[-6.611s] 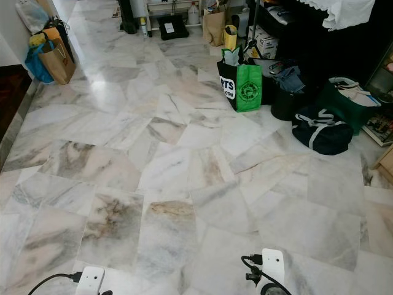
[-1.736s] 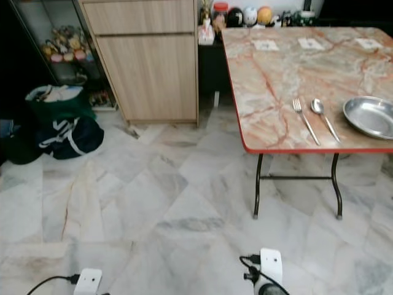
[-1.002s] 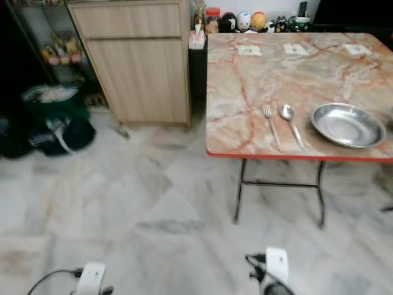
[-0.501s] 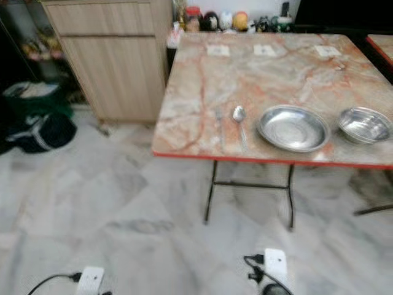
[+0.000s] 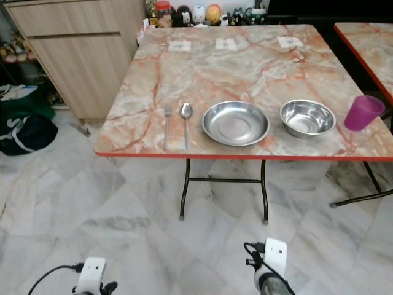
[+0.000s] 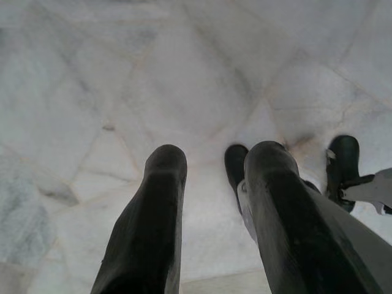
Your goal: Setting the table
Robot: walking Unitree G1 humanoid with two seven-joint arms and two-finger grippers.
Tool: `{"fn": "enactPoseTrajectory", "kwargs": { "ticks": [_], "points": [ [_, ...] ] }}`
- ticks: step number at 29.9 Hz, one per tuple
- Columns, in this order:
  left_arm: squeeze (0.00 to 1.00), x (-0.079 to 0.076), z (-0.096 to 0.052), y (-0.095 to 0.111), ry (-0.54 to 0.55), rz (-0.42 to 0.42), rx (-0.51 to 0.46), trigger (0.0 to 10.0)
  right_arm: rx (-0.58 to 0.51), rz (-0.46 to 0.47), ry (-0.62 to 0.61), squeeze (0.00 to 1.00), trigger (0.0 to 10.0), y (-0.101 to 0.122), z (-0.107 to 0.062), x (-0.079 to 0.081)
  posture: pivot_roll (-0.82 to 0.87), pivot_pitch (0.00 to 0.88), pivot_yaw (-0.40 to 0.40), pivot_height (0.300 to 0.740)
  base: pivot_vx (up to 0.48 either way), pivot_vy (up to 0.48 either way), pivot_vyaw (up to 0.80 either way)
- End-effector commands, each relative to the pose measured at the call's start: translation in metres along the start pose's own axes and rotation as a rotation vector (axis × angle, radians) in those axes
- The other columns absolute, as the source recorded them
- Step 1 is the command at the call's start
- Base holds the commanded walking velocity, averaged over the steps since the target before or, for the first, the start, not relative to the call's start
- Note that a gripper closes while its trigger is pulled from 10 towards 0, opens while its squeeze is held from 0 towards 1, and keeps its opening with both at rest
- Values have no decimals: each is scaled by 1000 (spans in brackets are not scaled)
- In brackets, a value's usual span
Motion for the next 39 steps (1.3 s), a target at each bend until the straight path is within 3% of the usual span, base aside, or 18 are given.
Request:
{"fn": "enactPoseTrajectory", "kwargs": {
  "ticks": [1, 9, 12, 13, 16, 18, 21, 27, 34, 39],
  "points": [
    [0, 4, -1, -8, 7, -4, 29, 10000, -18, 9, -1, 0, 10000, -2, -2, 2, -79, 111, 50, 740, 0, 0, 0],
    [0, 4, -2, -8, 8, -7, 30, 10000, -198, 22, 48, 0, 10000, 32, -2, 10, -88, 111, 42, 740, 0, 0, 0],
    [0, 9, -2, -9, 13, -12, 28, 10000, -348, 11, 99, 0, 10000, 59, -7, 19, -99, 99, 35, 740, 0, 0, 0],
    [0, 9, -2, -9, 13, -12, 28, 10000, -348, 11, 99, 0, 10000, 59, -7, 19, -99, 99, 35, 740, 0, 0, 0],
    [0, 10, -2, -7, 12, -17, 19, 10000, -499, -7, 149, 0, 10000, 87, -19, 28, -108, 89, 34, 740, 0, 0, 0],
    [0, 9, -2, -6, 10, -20, 14, 10000, -546, -15, 157, 0, 10000, 95, -23, 29, -109, 87, 33, 740, 0, 0, 0],
    [0, 9, -2, -5, 9, -21, 13, 10000, -560, -18, 157, 0, 10000, 98, -25, 29, -108, 85, 32, 740, 0, 0, 0],
    [0, 7, 0, 1, 13, -30, 14, 10000, -699, -9, 190, 0, 10000, 138, -34, 44, -113, 22, 37, 740, 0, 0, 0],
    [0, 3, 3, 14, 21, -39, -7, 10000, -716, 3, 203, 0, 10000, 151, -32, 58, -97, 0, 40, 740, 0, 0, 0],
    [0, 2, 3, 11, 24, -42, 3, 10000, -737, 12, 205, 0, 10000, 160, -34, 63, -94, 0, 38, 740, 0, 0, 0]
  ]
}}
Point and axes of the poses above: a point about 5 cm out from each wrist's last joint towards the gripper, its own z axis pointing out of the wrist towards the gripper, its own y axis along the axis of the wrist's last joint, x = y × z, the point moved 5 cm from there along z, pointing out of the wrist towards the gripper, and after that the axes turned 11 degrees about z, right-handed, at the moved point
